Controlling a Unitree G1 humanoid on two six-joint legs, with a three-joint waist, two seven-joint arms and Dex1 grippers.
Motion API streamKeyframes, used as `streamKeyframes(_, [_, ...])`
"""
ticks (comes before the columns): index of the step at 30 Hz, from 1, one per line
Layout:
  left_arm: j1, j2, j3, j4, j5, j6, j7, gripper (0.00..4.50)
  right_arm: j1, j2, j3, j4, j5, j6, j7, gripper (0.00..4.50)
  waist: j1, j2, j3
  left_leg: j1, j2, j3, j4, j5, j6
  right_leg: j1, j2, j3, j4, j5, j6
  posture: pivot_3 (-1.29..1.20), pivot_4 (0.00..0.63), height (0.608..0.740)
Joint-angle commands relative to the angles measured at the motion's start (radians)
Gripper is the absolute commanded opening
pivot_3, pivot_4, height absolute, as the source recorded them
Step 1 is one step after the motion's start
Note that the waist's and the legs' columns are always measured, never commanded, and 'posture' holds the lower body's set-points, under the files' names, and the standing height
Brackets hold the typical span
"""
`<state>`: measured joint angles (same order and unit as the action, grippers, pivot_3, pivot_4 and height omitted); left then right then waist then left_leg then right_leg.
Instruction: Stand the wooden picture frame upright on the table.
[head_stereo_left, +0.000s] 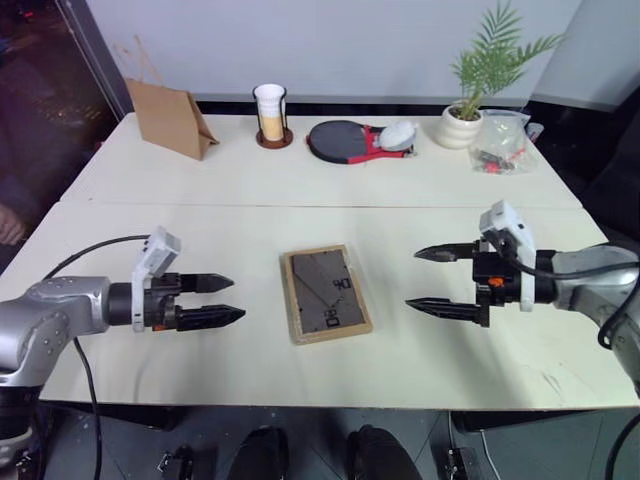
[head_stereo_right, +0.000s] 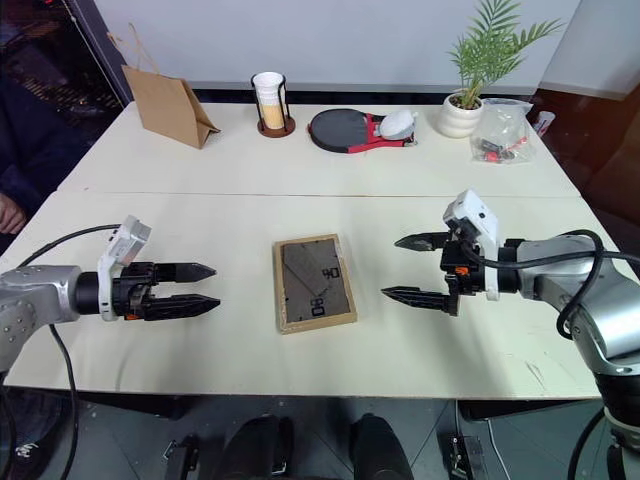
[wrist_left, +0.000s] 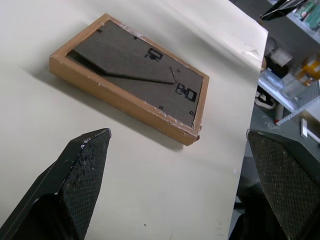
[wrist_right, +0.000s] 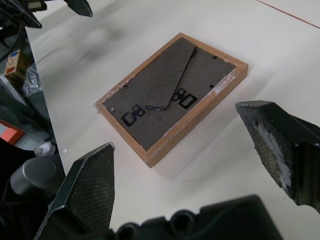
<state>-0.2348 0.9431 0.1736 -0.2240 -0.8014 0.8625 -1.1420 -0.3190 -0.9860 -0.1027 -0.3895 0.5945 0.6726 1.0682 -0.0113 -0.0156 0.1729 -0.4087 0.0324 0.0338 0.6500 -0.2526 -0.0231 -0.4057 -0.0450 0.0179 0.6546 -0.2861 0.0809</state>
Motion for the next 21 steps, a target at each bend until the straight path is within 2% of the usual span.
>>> streamKeyframes(1, [0.005, 0.0, 0.012, -0.027, 0.004, -0.022, -0.004, 4.5, -0.006, 0.004, -0.013, -0.033, 0.015, -0.001, -0.002, 4.47, 0.0, 0.0, 0.0, 0.0, 0.0, 0.0, 0.0, 0.0, 0.0, 0.0, 0.0, 0.0, 0.0, 0.0, 0.0, 0.0, 0.15, 0.74])
streamKeyframes(11, [-0.018, -0.024, 0.025, -0.028, -0.032, 0.005, 0.015, 4.5, 0.012, 0.007, 0.005, -0.037, -0.006, -0.013, -0.014, 4.47, -0.001, 0.0, 0.0, 0.0, 0.0, 0.0, 0.0, 0.0, 0.0, 0.0, 0.0, 0.0, 0.0, 0.0, 0.0, 0.0, 0.15, 0.74])
streamKeyframes(21, [-0.018, -0.023, 0.002, -0.031, 0.006, -0.022, 0.013, 4.5, -0.005, 0.016, 0.017, -0.024, -0.017, -0.017, -0.023, 4.47, -0.002, 0.0, 0.0, 0.0, 0.0, 0.0, 0.0, 0.0, 0.0, 0.0, 0.001, 0.0, 0.0, 0.0, 0.0, 0.0, 0.15, 0.74])
